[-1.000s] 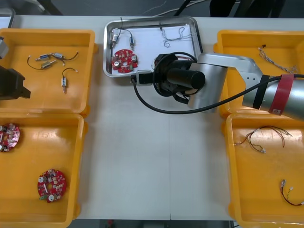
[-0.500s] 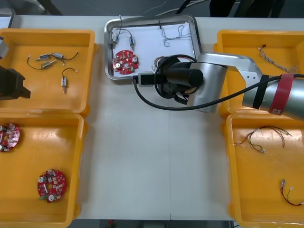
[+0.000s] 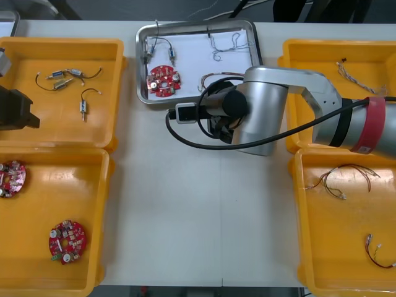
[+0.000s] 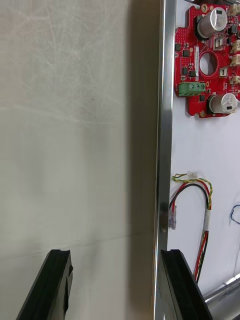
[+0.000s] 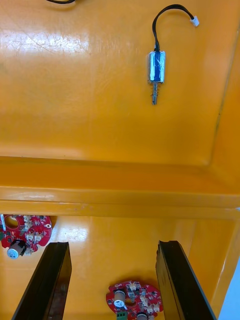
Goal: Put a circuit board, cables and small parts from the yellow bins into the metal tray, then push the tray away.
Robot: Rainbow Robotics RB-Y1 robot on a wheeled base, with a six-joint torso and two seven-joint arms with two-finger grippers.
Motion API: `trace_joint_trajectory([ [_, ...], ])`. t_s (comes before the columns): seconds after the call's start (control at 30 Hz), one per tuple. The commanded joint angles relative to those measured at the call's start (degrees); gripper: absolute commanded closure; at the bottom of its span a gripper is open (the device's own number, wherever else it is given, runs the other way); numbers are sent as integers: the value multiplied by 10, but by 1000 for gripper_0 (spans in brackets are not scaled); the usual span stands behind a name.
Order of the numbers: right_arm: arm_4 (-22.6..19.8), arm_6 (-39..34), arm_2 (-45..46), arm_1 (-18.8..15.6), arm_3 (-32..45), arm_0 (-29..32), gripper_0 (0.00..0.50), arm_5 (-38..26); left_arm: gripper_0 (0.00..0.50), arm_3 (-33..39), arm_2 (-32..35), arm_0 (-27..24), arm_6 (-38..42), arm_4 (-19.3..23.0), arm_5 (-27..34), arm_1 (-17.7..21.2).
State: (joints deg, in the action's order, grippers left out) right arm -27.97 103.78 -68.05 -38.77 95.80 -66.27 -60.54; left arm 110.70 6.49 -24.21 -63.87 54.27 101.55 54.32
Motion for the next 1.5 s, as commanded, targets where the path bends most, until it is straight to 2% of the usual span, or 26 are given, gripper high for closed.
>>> trace_joint_trajectory([
  [0.03,-49,-5,80,-19,54,18,0,-62,0,15,17,7,-56,-5,4,27],
  [0.17,-91,-14,134,-19,86,40,0,-134,0,15,17,7,-56,-5,4,27],
  [0.33,-120,-31,183,-20,117,55,0,-205,0,15,17,7,-56,-5,4,27],
  [0.67,-170,-140,288,-29,189,96,0,-339,0,15,17,7,-56,-5,4,27],
  [0.93,-202,-215,370,-53,245,150,0,-396,0,15,17,7,-56,-5,4,27],
  [1.27,-266,-298,505,-68,289,218,0,-491,0,15,17,7,-56,-5,4,27],
  [1.5,-307,-343,585,-92,322,266,0,-495,0,15,17,7,-56,-5,4,27],
])
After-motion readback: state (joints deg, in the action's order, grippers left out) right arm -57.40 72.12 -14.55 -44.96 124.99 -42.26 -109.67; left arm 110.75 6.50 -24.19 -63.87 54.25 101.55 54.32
